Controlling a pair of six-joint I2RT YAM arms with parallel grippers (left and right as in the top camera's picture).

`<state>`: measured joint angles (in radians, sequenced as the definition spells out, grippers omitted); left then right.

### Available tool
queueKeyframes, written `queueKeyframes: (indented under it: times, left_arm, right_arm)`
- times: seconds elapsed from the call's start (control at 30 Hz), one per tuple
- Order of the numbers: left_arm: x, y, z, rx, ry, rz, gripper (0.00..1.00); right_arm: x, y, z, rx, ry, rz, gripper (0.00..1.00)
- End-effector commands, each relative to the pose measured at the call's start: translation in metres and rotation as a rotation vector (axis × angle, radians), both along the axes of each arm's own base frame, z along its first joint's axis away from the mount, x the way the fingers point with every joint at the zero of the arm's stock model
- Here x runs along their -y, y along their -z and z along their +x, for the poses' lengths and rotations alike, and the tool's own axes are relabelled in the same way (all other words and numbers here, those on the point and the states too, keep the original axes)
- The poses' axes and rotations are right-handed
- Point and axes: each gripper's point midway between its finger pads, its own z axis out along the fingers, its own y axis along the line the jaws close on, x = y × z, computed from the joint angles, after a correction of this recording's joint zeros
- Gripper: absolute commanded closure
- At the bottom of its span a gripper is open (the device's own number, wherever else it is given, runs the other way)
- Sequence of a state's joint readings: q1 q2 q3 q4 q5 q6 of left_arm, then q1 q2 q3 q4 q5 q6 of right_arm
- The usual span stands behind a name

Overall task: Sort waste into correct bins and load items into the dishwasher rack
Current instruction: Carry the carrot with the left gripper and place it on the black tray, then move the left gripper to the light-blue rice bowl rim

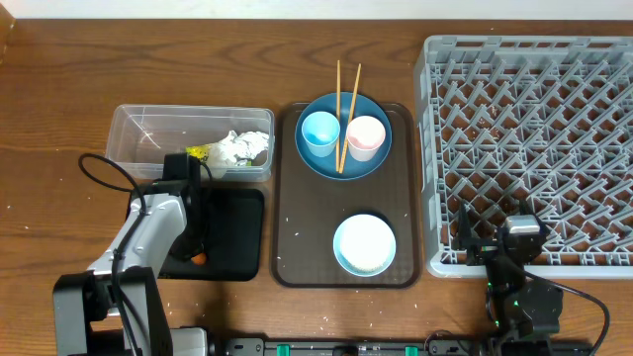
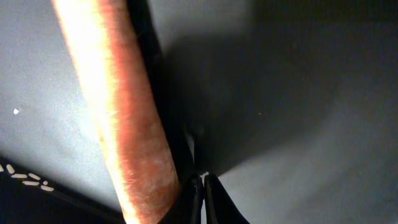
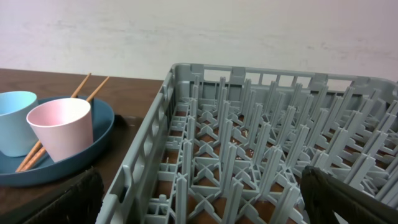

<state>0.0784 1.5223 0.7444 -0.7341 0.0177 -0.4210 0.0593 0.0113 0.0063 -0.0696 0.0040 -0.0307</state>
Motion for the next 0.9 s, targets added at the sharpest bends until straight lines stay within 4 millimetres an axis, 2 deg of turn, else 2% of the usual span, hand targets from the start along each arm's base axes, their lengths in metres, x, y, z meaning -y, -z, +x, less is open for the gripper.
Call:
queueKeyframes:
  times: [0.0,0.4,0.5,0.67,0.87]
  left_arm:
    - [-0.001,-0.003,-0.002,0.010,0.005,0.004,0.94]
    - [0.001,-0.056,0.014,0.254,-0.049,-0.003,0.94]
    - [0.025,-0.069,0.013,0.298,0.001,-0.136,0.94]
    - [0.084,-0.098,0.007,0.362,0.102,-0.472,0.94]
    - [0.130,-0.115,-0.010,0.348,0.215,-0.625,0.94]
  right_arm:
    - [0.003,0.000,0.000,0.000,0.013,-0.001,0.01]
    - [0.003,0.000,0.000,0.000,0.013,-0.001,0.01]
    - [0.003,0.000,0.000,0.000,0.013,-0.001,0.01]
    - [0.003,0.000,0.000,0.000,0.013,-0.001,0.01]
    - [0.003,0.000,0.000,0.000,0.013,-0.001,0.01]
